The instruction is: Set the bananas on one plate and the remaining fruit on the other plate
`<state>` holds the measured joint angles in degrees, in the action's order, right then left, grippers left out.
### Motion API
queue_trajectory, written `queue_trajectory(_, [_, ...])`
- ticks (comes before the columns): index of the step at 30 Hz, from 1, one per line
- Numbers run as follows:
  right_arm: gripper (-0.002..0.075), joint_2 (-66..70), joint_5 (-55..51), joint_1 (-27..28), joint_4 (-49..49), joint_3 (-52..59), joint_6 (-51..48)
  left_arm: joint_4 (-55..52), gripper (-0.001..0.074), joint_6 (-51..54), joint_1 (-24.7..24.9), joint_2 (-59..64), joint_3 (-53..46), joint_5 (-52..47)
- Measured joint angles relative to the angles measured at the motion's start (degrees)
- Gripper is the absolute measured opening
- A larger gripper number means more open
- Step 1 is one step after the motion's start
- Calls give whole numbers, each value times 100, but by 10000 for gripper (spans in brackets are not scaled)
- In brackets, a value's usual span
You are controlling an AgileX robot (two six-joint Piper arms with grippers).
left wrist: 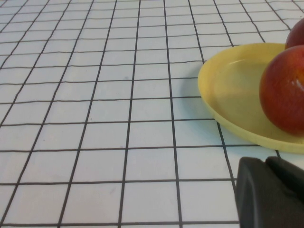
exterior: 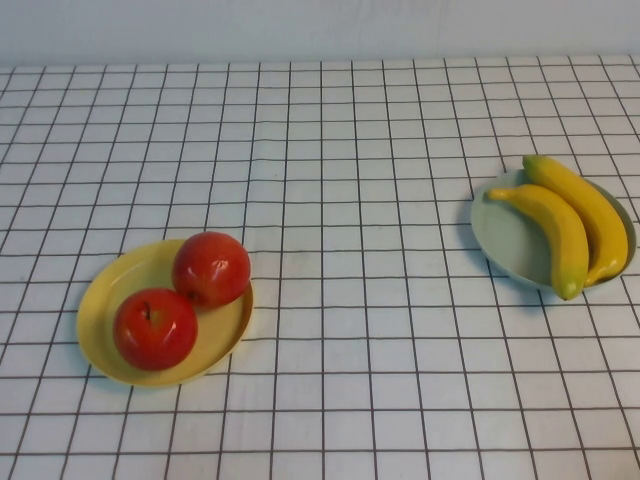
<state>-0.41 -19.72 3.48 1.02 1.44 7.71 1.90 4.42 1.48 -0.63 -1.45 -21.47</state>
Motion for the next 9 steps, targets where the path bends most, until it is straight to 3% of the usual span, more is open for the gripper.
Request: queue_trajectory(9, [-15, 0, 0, -186, 0, 0, 0, 0, -4, 0, 0, 0, 0, 0])
